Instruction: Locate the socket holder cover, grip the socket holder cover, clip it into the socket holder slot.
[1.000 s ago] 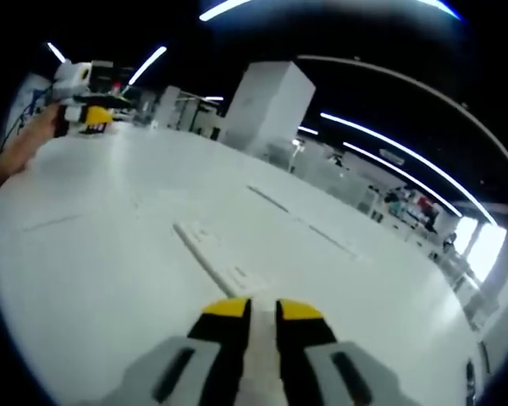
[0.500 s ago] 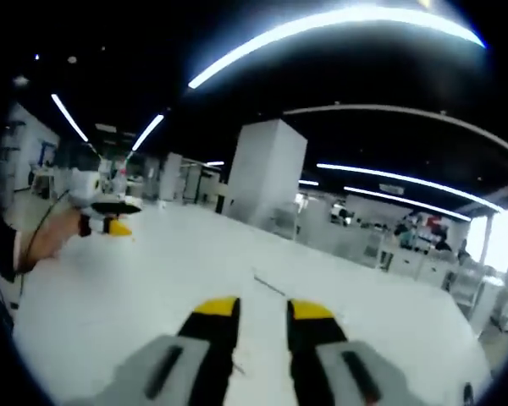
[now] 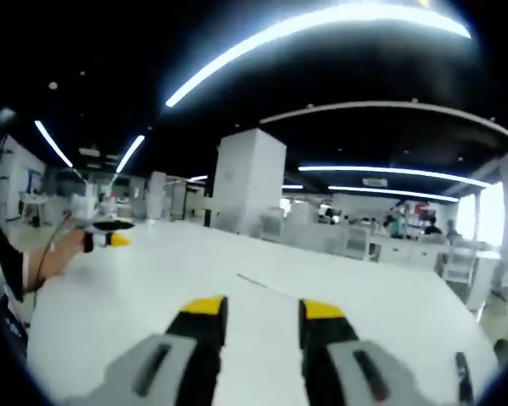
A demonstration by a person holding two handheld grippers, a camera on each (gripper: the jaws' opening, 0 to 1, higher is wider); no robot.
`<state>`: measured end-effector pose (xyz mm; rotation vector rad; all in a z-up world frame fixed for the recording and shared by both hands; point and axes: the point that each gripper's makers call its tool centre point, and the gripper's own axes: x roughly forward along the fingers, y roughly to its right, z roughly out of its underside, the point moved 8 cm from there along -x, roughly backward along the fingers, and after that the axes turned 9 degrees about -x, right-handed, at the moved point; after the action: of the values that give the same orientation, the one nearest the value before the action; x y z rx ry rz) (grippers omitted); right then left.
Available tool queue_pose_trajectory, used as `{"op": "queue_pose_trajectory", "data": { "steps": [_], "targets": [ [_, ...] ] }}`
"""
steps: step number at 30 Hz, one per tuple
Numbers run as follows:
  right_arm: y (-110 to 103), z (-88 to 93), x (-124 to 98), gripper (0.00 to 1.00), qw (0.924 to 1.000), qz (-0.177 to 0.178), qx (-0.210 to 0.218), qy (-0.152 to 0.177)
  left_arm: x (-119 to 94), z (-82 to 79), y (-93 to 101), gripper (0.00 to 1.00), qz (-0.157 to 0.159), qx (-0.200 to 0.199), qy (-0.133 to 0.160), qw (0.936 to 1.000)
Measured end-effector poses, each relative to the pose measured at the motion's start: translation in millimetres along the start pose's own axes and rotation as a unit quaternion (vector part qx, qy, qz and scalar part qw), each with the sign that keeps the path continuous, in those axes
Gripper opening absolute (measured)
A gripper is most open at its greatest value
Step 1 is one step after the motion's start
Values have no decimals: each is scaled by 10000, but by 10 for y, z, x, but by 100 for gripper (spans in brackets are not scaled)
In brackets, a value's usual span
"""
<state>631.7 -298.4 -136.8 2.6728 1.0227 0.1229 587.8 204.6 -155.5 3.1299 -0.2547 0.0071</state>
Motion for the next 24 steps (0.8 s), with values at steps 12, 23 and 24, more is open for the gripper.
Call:
{"op": "queue_pose_trajectory", "data": {
  "steps": [12,23,24],
  "targets": [
    [80,128,-78,72,9981,-47,206,570,87,8,-2,81,114,-94,-36,9999],
    [125,309,68,80,10000,42,-7,80,121,-83,30,64,82,-25,161,9998],
    [147,316,63,80,9999,85,4,65,106,-124,92,59,101,283,52,9995]
  ]
}}
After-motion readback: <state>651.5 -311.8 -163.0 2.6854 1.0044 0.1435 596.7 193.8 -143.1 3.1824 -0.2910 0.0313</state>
